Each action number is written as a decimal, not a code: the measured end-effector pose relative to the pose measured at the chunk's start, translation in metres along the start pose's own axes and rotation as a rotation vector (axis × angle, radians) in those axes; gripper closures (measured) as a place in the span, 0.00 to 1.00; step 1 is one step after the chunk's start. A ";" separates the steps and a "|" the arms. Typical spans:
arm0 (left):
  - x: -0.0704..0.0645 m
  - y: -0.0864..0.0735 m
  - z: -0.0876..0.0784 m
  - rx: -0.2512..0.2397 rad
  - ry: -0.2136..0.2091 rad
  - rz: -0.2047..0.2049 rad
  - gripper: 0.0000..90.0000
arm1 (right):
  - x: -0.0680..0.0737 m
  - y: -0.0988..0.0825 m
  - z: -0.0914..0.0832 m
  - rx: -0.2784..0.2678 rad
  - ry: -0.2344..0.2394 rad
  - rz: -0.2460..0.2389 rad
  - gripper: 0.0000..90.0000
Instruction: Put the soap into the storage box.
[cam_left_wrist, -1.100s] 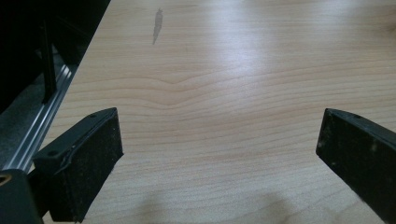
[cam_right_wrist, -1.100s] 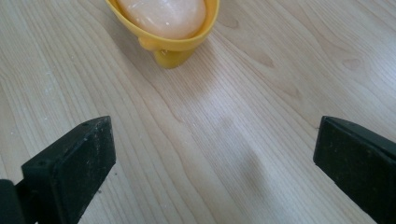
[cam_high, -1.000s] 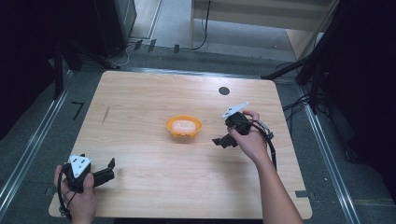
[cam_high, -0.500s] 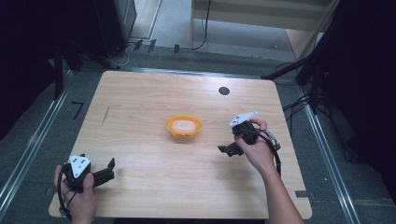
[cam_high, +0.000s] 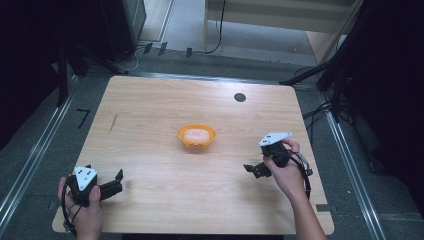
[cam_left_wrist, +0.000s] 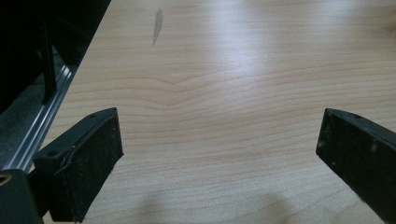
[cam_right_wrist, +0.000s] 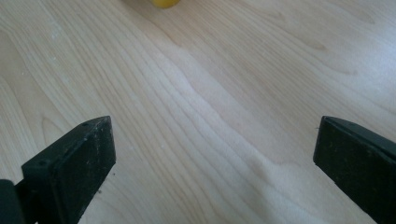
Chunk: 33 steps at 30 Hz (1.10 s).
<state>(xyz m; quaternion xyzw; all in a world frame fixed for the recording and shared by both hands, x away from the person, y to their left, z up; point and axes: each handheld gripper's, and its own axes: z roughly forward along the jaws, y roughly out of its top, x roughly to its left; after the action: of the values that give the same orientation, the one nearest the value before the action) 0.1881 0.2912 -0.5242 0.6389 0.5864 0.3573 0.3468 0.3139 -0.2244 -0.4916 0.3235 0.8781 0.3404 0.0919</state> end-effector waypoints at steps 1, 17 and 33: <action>0.000 0.000 0.000 0.000 -0.001 -0.001 0.01 | 0.001 -0.002 -0.001 0.001 -0.002 0.010 0.00; 0.000 0.000 0.000 -0.006 -0.001 0.002 0.01 | 0.002 -0.052 -0.019 -0.058 -0.040 0.064 0.00; -0.001 0.000 0.000 -0.004 0.004 0.008 0.01 | 0.003 -0.102 -0.038 -0.139 -0.074 0.143 0.00</action>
<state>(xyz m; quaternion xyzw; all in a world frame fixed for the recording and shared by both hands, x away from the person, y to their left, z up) 0.1875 0.2904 -0.5242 0.6399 0.5838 0.3612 0.3453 0.2455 -0.2996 -0.5303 0.3905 0.8232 0.3937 0.1221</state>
